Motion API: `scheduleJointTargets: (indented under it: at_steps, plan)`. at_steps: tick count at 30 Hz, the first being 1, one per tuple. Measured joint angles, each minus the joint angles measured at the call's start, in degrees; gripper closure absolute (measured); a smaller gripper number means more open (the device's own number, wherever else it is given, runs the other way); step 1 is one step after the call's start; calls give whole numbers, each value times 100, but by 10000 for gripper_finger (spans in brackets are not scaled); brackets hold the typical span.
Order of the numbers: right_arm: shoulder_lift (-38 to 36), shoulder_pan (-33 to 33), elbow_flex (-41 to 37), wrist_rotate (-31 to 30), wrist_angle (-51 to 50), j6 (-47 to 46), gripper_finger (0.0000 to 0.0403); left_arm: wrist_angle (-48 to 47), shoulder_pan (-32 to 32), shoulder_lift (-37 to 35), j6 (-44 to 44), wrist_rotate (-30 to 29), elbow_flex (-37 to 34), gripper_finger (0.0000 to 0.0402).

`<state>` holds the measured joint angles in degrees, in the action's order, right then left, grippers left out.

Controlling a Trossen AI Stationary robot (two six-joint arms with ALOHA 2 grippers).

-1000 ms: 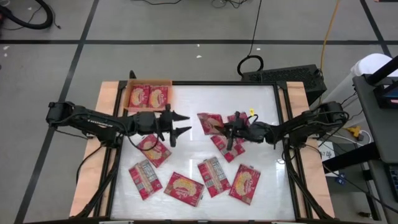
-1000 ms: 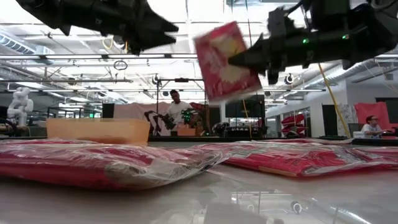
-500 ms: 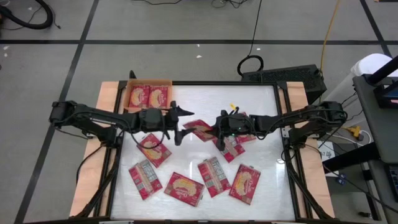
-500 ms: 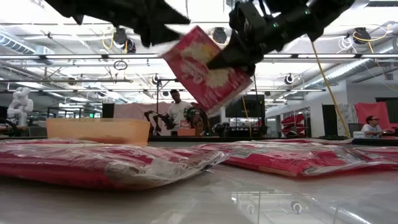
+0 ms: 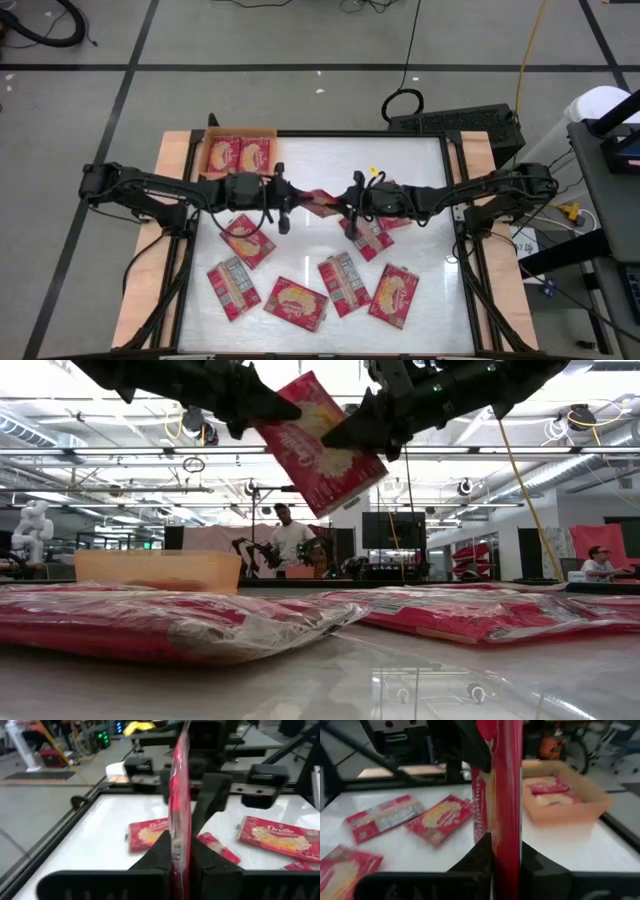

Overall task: Sort popcorn bags into baskets
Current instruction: Put the red popcorn bag into the orange bin

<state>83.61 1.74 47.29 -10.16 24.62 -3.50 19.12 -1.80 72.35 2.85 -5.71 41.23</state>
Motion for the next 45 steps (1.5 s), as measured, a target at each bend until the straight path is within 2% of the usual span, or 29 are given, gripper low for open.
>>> scheduleJointTargets:
  at_steps: [6, 9, 12, 16, 22, 28, 32, 36, 40, 42, 45]
  plan:
    - [-9, 1, -215, -789, 234, -173, 304, -1154, -322, -1066, -15, -73, 0, 384]
    - [-9, 2, -419, -897, 425, -435, 274, -1456, -433, -1678, -33, -91, -141, 388]
    - [-8, 2, -715, -927, 1137, -590, 253, -821, -439, -2186, -33, -122, -443, 386]
    - [-3, 2, -1095, -959, 2300, -650, 238, 798, -446, -2494, -6, -114, -1125, 382]
    - [410, 2, -1235, -848, 3967, -486, 234, 3869, -468, -2135, -84, 52, -2097, 388]
    - [1245, -87, -865, -328, 5254, -343, 234, 5485, -444, -1372, -164, 375, -2240, 385]
    - [1714, -200, -234, 239, 5435, -199, 234, 6020, -444, -882, -183, 627, -2132, 388]
    - [1933, -254, 328, 295, 5446, 58, 234, 6215, -446, -577, -181, 753, -2041, 382]
    - [1910, -258, 553, 296, 5487, 381, 238, 6215, -444, -453, -126, 934, -2025, 384]
    - [1893, -258, 560, 296, 5499, 428, 262, 6182, -445, -424, -10, 1046, -2022, 385]
    - [1893, -250, 560, 305, 5483, 375, 330, 6174, -444, -425, 218, 1149, -2022, 374]
